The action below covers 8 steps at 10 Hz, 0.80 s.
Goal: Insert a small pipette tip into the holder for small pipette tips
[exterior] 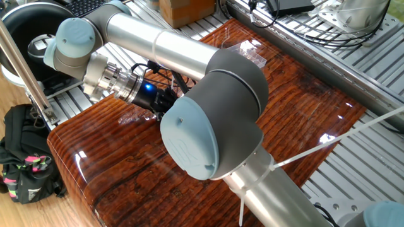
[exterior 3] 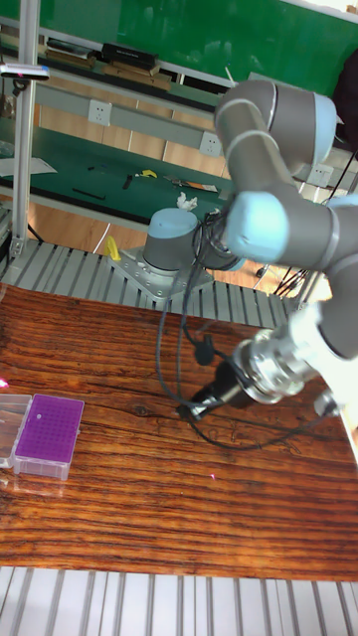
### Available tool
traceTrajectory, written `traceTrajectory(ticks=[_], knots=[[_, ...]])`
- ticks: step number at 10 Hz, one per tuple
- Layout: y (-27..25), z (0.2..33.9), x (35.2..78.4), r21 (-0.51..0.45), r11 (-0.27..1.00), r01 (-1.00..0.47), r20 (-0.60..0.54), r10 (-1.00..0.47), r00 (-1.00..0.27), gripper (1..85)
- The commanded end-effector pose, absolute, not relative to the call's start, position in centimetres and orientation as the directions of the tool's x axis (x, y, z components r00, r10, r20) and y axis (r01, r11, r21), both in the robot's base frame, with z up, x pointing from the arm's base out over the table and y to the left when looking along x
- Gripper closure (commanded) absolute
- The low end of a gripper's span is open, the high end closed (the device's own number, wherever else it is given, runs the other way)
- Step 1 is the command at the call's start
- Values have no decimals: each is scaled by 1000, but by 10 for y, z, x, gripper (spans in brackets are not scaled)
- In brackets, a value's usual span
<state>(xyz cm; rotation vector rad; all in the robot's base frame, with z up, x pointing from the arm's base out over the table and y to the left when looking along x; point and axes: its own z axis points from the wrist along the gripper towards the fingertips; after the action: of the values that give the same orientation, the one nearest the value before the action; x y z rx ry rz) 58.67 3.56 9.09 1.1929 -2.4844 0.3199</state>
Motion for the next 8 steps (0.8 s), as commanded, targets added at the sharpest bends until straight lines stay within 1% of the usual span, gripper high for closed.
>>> traceTrajectory(ticks=[1,3,6,8], knots=[[25,86,599,-49,600,-799,298,-755,-585,847],[33,84,599,-29,598,-801,284,-763,-581,847],[63,85,578,85,610,-788,276,-774,-570,847],[66,84,576,82,648,-757,273,-745,-608,847]])
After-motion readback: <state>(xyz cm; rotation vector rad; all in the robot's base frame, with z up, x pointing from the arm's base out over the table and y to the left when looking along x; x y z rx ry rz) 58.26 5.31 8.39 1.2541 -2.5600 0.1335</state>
